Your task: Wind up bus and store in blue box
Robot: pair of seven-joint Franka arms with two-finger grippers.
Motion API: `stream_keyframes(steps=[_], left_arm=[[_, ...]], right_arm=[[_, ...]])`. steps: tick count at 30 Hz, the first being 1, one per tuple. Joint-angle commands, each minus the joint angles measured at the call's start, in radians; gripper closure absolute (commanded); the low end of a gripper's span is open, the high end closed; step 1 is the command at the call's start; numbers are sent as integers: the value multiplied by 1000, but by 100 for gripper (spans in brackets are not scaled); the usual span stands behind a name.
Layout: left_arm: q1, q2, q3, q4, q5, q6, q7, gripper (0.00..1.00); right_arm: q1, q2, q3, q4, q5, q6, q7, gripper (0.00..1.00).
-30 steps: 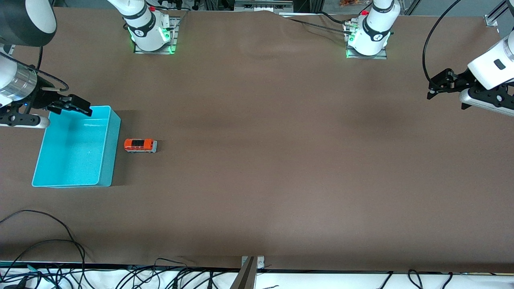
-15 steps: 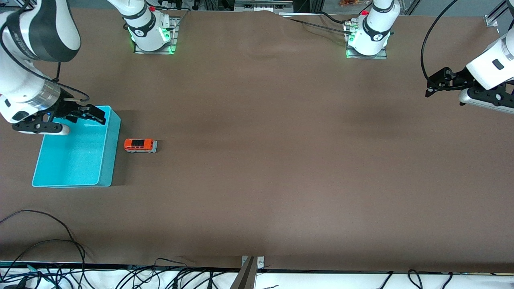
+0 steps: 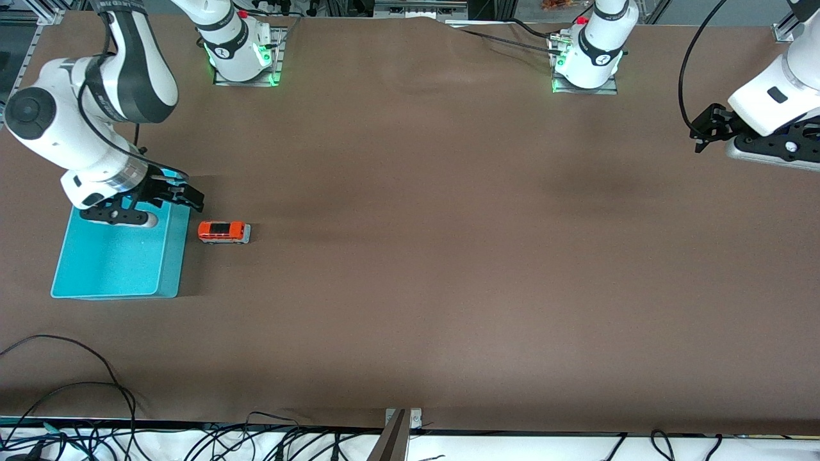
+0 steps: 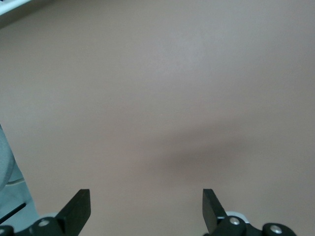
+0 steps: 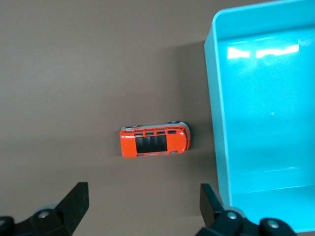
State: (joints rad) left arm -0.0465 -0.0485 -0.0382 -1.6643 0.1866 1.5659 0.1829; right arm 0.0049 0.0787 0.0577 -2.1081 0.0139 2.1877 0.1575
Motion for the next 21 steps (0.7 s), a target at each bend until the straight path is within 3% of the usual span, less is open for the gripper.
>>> stream_keyframes(steps=[1, 7, 13, 21], left_arm=[[62, 6, 11, 49, -105, -35, 7, 0], [71, 2, 6, 55, -122, -61, 20, 0], [73, 2, 4, 63, -173, -66, 10, 0], [76, 4, 7, 70, -193, -99, 20, 0]], right_arm=[[1, 18, 2, -38, -8, 30, 20, 0], [1, 49, 2, -44, -6, 50, 45, 0], [4, 82, 4, -87, -8, 171, 290, 0], [20, 124, 2, -101, -6, 219, 416, 0]])
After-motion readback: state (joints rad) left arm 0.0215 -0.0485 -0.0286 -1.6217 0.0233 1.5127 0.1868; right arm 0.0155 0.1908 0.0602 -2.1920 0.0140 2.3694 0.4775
